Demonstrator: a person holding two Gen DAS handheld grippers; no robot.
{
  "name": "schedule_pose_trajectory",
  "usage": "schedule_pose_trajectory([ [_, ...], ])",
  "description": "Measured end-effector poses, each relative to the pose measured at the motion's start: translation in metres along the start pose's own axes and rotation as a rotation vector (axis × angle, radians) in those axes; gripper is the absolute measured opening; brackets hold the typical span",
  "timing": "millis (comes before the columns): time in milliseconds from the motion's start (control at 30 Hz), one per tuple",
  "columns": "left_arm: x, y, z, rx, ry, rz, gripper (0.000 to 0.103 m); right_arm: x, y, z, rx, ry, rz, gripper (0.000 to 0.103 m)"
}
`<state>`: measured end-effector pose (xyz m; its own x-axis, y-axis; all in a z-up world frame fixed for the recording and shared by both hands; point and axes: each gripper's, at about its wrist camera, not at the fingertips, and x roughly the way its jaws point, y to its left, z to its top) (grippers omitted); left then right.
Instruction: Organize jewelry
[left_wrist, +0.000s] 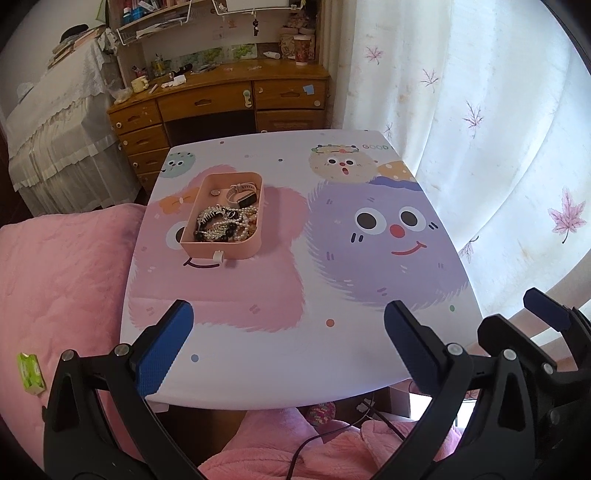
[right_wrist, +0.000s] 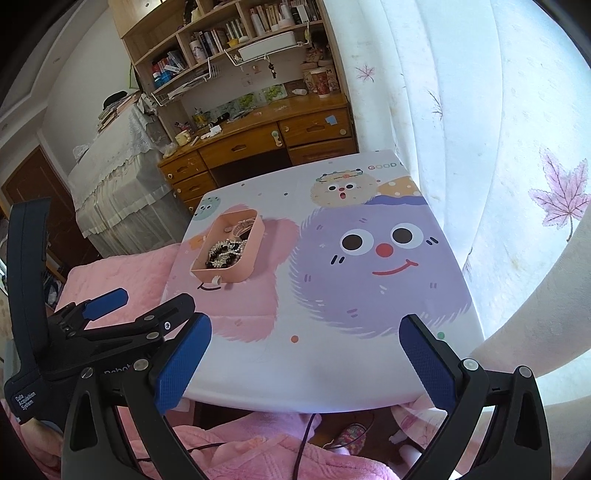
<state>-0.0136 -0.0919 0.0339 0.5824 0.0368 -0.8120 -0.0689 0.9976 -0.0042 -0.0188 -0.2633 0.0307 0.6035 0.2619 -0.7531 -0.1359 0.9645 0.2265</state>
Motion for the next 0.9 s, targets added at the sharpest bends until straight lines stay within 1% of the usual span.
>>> schedule_pose_trajectory([
  [400, 0.001, 0.001, -0.002, -0.016, 0.003, 0.002, 0.102, 0.004, -0.005, -0.007, 0.005, 0.019, -0.004, 0.103],
  [600, 0.001, 0.0, -0.003, -0.027, 0.013, -0.007, 0.102, -0.001, -0.007, -0.013, 0.019, 0.024, -0.016, 0.103],
  [733, 0.0, -0.001, -0.006, -0.03, 0.017, -0.004, 0.102, 0.0, -0.01, -0.017, 0.034, 0.035, -0.012, 0.103],
  [900, -0.003, 0.0, -0.009, -0.035, 0.02, 0.013, 0.102, 0.0, -0.014, -0.014, 0.042, 0.022, 0.004, 0.103],
])
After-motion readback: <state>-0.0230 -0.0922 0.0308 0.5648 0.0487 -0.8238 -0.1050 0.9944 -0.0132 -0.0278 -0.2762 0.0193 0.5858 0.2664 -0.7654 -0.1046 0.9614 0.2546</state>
